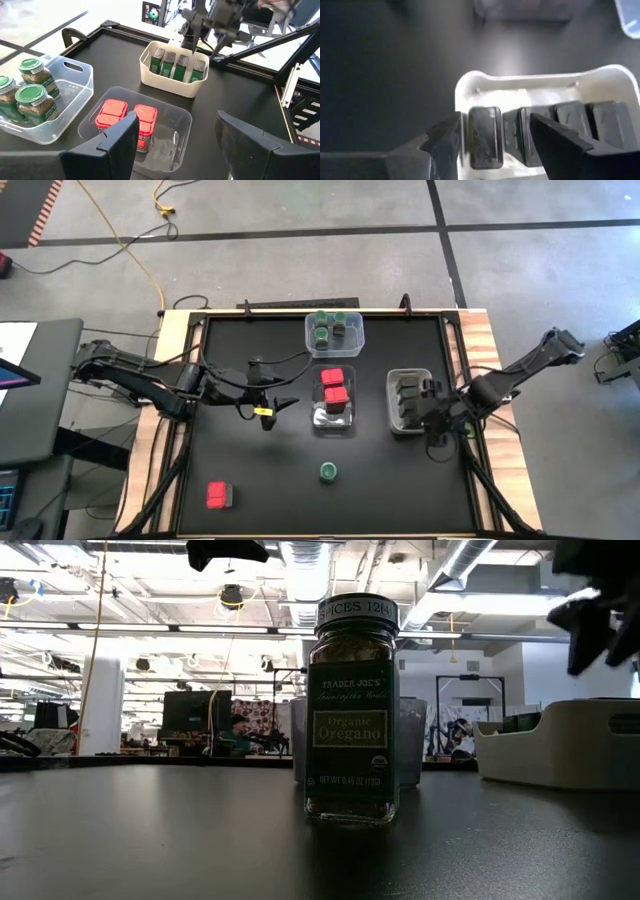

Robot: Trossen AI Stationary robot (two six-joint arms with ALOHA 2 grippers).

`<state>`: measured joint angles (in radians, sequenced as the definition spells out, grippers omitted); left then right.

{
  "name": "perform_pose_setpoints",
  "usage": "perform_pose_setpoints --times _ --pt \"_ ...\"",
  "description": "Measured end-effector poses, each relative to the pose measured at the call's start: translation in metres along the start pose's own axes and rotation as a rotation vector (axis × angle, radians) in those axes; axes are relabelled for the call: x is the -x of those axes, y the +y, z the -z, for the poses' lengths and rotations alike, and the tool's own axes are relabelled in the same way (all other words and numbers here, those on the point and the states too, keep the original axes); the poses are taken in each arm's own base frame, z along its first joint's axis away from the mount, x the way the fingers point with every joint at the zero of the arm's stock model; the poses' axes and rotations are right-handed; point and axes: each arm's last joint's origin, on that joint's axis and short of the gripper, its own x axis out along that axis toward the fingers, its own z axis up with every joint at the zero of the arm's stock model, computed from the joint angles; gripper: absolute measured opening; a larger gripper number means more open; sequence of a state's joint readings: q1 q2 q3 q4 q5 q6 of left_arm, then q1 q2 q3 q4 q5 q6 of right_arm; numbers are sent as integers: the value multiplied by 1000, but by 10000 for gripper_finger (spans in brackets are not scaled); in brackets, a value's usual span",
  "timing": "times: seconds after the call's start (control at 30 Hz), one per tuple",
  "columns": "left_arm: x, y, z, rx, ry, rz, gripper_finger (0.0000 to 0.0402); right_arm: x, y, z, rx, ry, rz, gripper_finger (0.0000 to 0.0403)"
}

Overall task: Sort spices by type
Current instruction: Put the red seasoning can into the black transparent bin

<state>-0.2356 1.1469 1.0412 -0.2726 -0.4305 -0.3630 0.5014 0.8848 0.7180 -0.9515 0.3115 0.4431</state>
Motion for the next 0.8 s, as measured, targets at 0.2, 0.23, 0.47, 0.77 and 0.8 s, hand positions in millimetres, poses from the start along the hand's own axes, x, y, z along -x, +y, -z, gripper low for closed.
perform_pose_setpoints --times 0.2,0.23,0.47,0.77,0.8 --pt "0 0 0 0 0 0 245 32 -6 -12 -102 -125 -59 265" --pt "0 0 0 0 0 0 245 36 -7 -14 -123 -147 -68 265" --pt "0 0 0 34 -3 -11 245 48 -11 -30 -188 -338 -122 265" --pt "8 2 12 362 85 -173 244 33 -21 -47 -246 -391 91 265" --pt "10 3 14 417 105 -190 244 30 -23 -49 -254 -387 128 265"
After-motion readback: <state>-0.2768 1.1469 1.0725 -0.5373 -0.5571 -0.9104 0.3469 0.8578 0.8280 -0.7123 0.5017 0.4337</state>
